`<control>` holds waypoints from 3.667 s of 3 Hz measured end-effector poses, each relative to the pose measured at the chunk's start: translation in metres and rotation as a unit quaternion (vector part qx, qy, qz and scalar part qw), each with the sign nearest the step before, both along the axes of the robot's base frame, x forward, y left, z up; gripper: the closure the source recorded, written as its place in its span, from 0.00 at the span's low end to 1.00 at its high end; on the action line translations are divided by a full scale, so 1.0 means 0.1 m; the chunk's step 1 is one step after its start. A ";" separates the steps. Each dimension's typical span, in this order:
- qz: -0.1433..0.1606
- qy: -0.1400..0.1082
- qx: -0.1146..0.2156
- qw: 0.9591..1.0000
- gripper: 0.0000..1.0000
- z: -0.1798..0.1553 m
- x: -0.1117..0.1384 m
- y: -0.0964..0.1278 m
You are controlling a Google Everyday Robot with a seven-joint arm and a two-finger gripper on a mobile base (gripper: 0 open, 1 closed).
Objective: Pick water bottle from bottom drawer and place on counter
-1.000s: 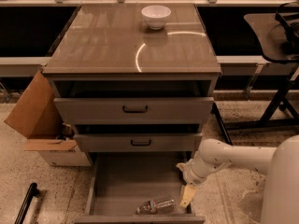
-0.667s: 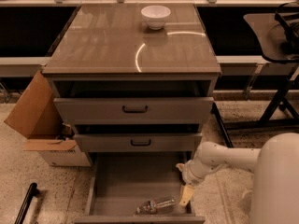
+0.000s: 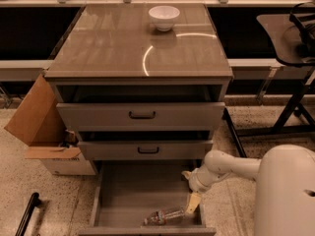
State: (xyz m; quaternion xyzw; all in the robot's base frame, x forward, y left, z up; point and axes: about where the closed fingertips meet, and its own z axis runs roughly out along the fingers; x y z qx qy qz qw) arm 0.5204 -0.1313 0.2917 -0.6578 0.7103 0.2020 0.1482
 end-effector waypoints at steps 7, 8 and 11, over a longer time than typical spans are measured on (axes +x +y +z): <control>0.110 -0.042 0.046 0.992 0.00 -1.44 0.24 0.70; 0.113 -0.035 0.020 0.993 0.00 -1.79 0.14 0.90; 0.116 -0.028 0.030 0.992 0.42 -1.87 0.08 0.95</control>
Offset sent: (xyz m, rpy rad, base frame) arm 0.0159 0.0236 -0.0706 0.1178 -0.0422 0.1866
